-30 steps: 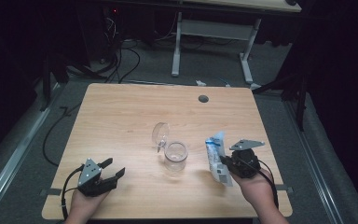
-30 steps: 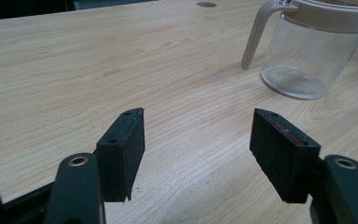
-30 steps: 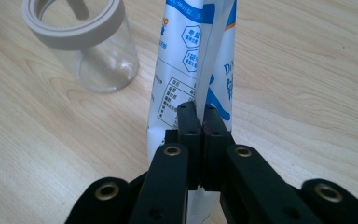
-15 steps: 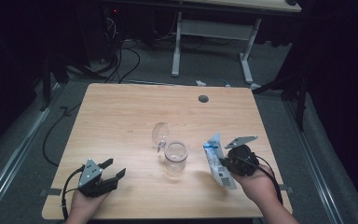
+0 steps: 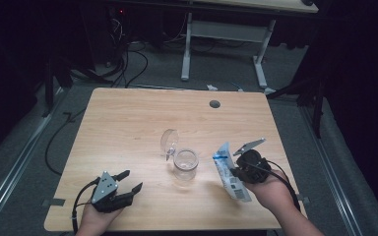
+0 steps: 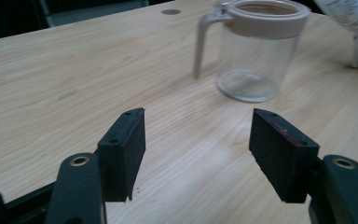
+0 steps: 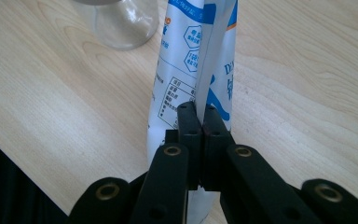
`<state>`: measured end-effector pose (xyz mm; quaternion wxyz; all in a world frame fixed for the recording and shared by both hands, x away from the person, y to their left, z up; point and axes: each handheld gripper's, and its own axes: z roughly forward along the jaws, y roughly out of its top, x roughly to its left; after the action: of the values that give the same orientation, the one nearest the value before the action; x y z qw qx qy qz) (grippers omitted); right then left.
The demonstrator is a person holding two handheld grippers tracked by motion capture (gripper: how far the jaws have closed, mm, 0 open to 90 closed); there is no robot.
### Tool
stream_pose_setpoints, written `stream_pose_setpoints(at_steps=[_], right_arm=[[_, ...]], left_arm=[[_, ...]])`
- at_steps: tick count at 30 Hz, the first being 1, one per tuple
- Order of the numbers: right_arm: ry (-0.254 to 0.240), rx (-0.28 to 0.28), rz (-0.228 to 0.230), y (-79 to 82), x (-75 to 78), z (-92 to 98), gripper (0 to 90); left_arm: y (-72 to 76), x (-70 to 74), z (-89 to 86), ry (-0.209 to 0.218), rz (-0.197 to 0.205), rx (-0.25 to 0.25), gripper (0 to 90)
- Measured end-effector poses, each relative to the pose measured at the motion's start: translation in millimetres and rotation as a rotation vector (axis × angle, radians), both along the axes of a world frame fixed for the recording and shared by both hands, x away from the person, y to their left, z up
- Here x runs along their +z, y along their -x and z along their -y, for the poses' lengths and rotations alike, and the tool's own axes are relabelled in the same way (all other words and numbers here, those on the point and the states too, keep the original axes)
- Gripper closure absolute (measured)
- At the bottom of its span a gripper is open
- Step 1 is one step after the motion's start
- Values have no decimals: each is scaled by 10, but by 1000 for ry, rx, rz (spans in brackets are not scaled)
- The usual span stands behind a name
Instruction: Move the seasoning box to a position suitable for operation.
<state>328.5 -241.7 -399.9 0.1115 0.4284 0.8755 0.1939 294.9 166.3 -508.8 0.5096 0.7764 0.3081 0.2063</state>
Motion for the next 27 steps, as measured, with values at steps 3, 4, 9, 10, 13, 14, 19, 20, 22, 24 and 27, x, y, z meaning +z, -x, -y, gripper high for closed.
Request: stream_pose_setpoints(at_steps=[3, 4, 9, 10, 13, 14, 19, 20, 22, 24, 27], right_arm=[[13, 7, -16, -1, -16, -25, 896], [13, 7, -16, -1, -16, -25, 896], [12, 13, -15, -8, -21, -15, 896], [11, 16, -11, -7, -14, -5, 897], [10, 15, -10, -4, -9, 8, 897], [10, 16, -10, -2, -7, 13, 897], [-1, 20, -14, 11, -5, 38, 898], [-1, 20, -14, 11, -5, 38, 898], [-4, 19, -13, 17, -2, 49, 898], [-6, 18, -12, 20, -1, 50, 898], [-8, 21, -10, 28, 19, 55, 898]], left_arm=[[-9, 15, 202, -4, -12, -34, 362], [-9, 15, 202, -4, -12, -34, 362], [-21, 42, 422, -7, -18, -69, 373], [-37, 45, 518, 15, -46, -93, 374], [-32, 39, 658, 22, -56, -118, 380], [-24, 33, 709, 21, -56, -129, 380], [10, 5, 924, 6, -69, -182, 383], [10, 5, 924, 6, -69, -182, 383], [20, 7, 1036, 11, -71, -204, 386], [19, 12, 1079, 9, -73, -214, 386], [17, 34, 1178, 11, -73, -240, 386]])
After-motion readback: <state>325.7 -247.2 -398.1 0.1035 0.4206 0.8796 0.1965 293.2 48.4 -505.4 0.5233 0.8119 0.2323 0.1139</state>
